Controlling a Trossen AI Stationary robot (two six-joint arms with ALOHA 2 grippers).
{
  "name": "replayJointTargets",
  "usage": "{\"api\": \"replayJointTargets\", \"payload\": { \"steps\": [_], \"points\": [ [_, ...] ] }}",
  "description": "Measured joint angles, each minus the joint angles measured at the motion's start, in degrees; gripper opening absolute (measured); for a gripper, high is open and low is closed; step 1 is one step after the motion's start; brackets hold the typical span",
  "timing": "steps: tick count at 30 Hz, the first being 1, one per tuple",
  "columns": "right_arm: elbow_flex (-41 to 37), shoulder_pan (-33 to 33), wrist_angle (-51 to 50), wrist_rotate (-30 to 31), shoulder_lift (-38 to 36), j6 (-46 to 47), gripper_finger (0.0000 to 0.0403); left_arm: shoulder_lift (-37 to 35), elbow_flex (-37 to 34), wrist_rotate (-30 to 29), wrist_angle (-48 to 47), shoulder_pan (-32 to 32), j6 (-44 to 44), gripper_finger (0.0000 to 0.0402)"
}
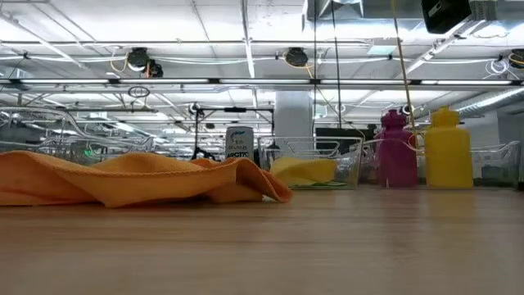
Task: Pick & Place Sports Items
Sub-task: Put the bottom purple spring keychain into the bottom transparent bin
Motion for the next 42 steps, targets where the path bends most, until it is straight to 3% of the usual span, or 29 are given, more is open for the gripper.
{"api": "replayJointTargets", "payload": {
  "steps": [3,6,15,20,26,31,34,38,42],
  "points": [
    [0.0,0.0,0.0,0.1,0.0,0.0,0.0169,0.0,0.0,1.7,-0.3,0.7,-2.4,0.0221],
    [0.0,0.0,0.0,0.1,0.0,0.0,0.0169,0.0,-0.1,3.8,-0.4,1.6,-4.7,0.0188],
    [0.0,0.0,0.0,0.1,0.0,0.3,0.0169,-0.1,0.0,4.9,-0.1,3.0,-1.7,0.0008],
    [0.0,0.0,0.0,0.2,0.0,0.2,0.0169,-1.7,1.5,2.4,-0.5,2.8,0.8,0.0015],
    [0.0,0.0,0.0,0.2,0.0,0.3,0.0169,-9.7,5.6,-6.7,-2.8,2.0,2.2,0.0007],
    [0.0,0.0,0.0,0.2,0.0,0.3,0.0169,-17.7,9.2,-16.0,-12.1,1.5,1.1,0.0004],
    [0.0,0.0,0.0,0.2,0.0,0.3,0.0169,-21.8,10.7,-23.8,-21.0,1.8,-4.5,0.0004],
    [0.0,0.0,0.0,0.2,0.0,0.3,0.0169,-26.3,11.0,-32.5,-32.6,4.3,-18.5,0.0004],
    [0.0,0.0,0.0,0.2,0.0,0.3,0.0169,-28.5,11.0,-34.2,-44.5,9.8,-35.2,0.0004]
  ]
}}
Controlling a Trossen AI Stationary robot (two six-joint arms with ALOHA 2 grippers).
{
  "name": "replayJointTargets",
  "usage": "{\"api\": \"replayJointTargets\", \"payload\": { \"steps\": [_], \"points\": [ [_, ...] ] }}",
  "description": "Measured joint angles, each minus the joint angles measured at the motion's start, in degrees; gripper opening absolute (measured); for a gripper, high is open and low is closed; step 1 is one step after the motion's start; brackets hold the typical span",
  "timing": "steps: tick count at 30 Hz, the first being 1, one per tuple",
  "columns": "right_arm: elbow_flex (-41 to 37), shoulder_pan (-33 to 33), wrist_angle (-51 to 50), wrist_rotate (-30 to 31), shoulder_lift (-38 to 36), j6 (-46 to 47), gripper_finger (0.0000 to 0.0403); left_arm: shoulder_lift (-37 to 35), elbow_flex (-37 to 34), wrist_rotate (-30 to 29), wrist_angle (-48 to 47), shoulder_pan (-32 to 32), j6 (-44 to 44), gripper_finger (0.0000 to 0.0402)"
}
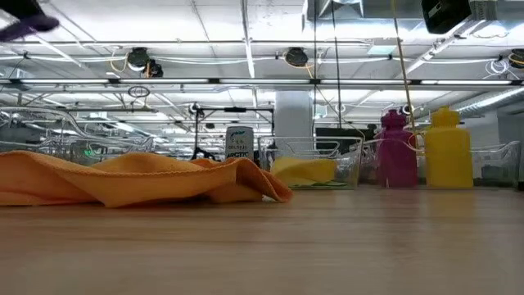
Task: Pick & Place Sports Items
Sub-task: Put the bottom purple spring keychain into the bottom transparent bin
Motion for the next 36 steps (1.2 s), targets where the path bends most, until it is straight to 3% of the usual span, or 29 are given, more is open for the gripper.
{"api": "replayJointTargets", "payload": {
  "steps": [3,12,17,21,27,36],
  "points": [
    [0.0,0.0,0.0,0.0,0.0,0.0,0.0169,-0.7,-0.4,0.0,-2.8,5.3,-5.0,0.0004],
    [0.0,0.0,0.0,0.0,0.0,0.0,0.0169,-1.3,-5.8,5.7,3.4,19.1,8.1,0.0004],
    [0.0,0.0,0.0,0.0,0.0,-0.1,0.0169,-1.3,-12.8,12.6,9.3,25.1,15.2,0.0004],
    [0.0,0.0,0.0,0.0,0.0,-0.3,0.0169,-1.3,-18.6,16.2,12.2,28.0,16.2,0.0004],
    [0.0,0.0,0.0,0.0,0.0,-0.3,0.0169,-1.3,-26.4,16.5,18.1,30.4,16.0,0.0008],
    [0.0,0.0,0.0,0.0,0.0,-1.0,0.0169,-1.3,-27.7,16.2,18.2,32.0,15.9,0.0065]
  ]
}}
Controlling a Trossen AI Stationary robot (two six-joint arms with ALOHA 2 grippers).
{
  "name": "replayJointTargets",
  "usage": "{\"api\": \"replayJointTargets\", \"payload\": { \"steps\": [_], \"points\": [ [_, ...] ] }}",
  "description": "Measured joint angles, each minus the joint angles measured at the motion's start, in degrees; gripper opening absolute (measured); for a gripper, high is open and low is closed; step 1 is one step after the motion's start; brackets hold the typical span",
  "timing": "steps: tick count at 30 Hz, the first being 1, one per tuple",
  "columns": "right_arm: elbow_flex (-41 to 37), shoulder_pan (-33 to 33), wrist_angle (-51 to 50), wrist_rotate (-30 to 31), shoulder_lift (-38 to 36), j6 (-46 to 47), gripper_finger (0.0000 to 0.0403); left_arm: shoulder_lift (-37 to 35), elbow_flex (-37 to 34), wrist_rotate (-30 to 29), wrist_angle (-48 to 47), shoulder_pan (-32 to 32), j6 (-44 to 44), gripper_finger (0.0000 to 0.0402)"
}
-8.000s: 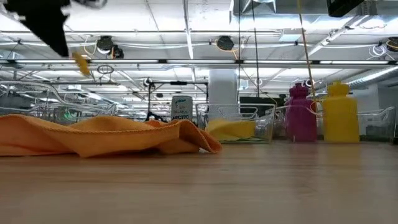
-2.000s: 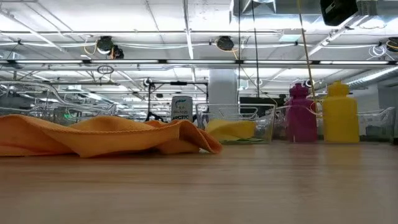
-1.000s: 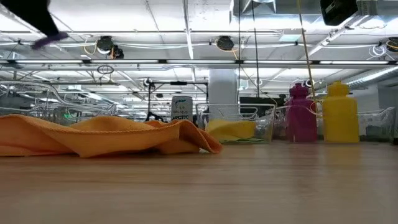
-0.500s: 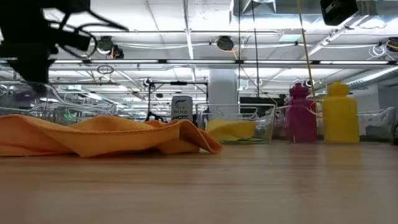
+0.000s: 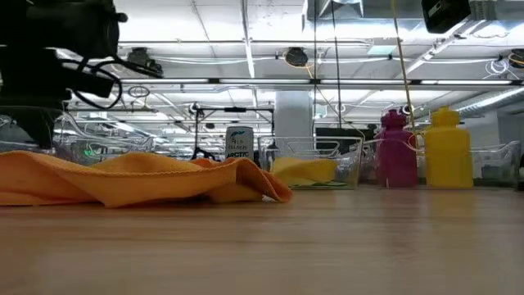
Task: Pick & Place Sports Items
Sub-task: Put the bottom purple spring keychain into the bottom transparent bin
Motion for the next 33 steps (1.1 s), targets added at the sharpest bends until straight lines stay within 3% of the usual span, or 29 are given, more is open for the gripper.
{"api": "replayJointTargets", "payload": {
  "steps": [3,8,17,24,33],
  "points": [
    [0.0,0.0,0.0,0.0,0.0,0.0,0.0169,0.0,1.3,0.8,-0.4,0.0,1.3,0.0095],
    [0.0,0.0,0.0,0.0,0.0,0.0,0.0169,0.0,5.4,6.9,-2.7,0.0,6.0,0.0129],
    [0.0,0.0,0.0,0.0,0.0,0.0,0.0169,0.0,17.2,15.5,-8.7,-3.9,6.0,0.0142],
    [0.0,0.0,0.0,0.0,0.0,0.1,0.0169,0.0,22.9,20.2,-8.6,-14.0,-3.0,0.0143],
    [0.0,0.0,0.0,-0.2,0.0,0.6,0.0169,0.1,23.0,17.4,-3.0,-32.7,-23.0,0.0143]
  ]
}}
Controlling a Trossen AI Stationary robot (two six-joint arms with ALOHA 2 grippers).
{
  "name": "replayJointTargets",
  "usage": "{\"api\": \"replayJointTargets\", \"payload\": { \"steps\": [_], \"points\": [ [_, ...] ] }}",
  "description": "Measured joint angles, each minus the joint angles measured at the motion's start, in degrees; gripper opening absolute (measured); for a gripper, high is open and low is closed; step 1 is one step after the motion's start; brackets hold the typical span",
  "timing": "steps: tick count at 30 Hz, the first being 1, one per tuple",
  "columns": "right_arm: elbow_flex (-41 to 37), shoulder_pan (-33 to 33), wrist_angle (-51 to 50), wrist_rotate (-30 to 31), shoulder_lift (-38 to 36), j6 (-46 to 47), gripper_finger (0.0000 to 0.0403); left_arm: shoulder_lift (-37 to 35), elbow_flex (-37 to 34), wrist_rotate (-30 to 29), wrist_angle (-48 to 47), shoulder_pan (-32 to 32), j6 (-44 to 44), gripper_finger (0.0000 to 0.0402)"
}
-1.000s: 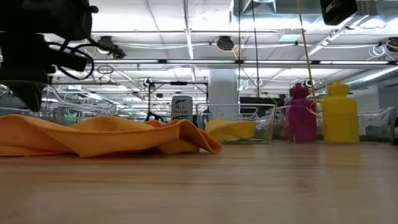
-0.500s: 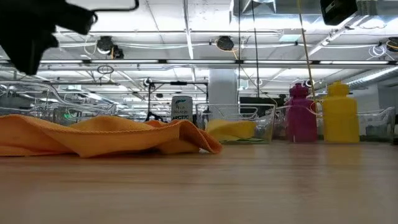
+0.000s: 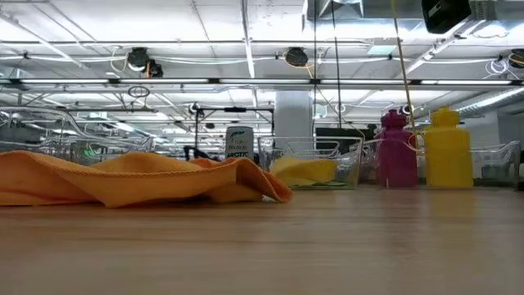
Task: Pick & Place Sports Items
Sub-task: Put the bottom purple spring keychain into the bottom transparent bin
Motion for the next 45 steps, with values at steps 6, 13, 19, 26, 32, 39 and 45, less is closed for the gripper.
{"api": "replayJointTargets", "payload": {
  "steps": [6,13,19,26,32,39,45],
  "points": [
    [0.0,0.0,0.0,0.0,0.0,0.3,0.0169,0.5,0.0,-12.3,5.5,-11.6,-7.6,0.0143],
    [0.0,0.0,0.0,0.0,0.0,0.5,0.0169,5.5,0.0,-14.8,5.6,-18.6,-8.6,0.0143],
    [0.0,0.0,0.0,0.0,0.0,0.5,0.0169,12.9,0.0,-13.9,5.6,-20.1,-6.6,0.0143],
    [0.0,0.0,0.0,0.0,0.0,0.5,0.0169,19.9,0.0,-7.4,4.2,-18.4,-6.1,0.0143],
    [0.0,0.0,0.0,0.0,0.0,0.5,0.0169,22.5,0.0,-6.0,4.4,-16.3,-4.0,0.0143],
    [0.0,0.0,0.0,0.0,0.0,0.5,0.0169,22.6,-0.3,-4.3,4.5,-15.1,-4.0,0.0143],
    [0.0,0.0,0.0,0.0,0.0,0.5,0.0169,22.6,-4.9,0.2,6.2,-15.1,-7.9,0.0143]
  ]
}}
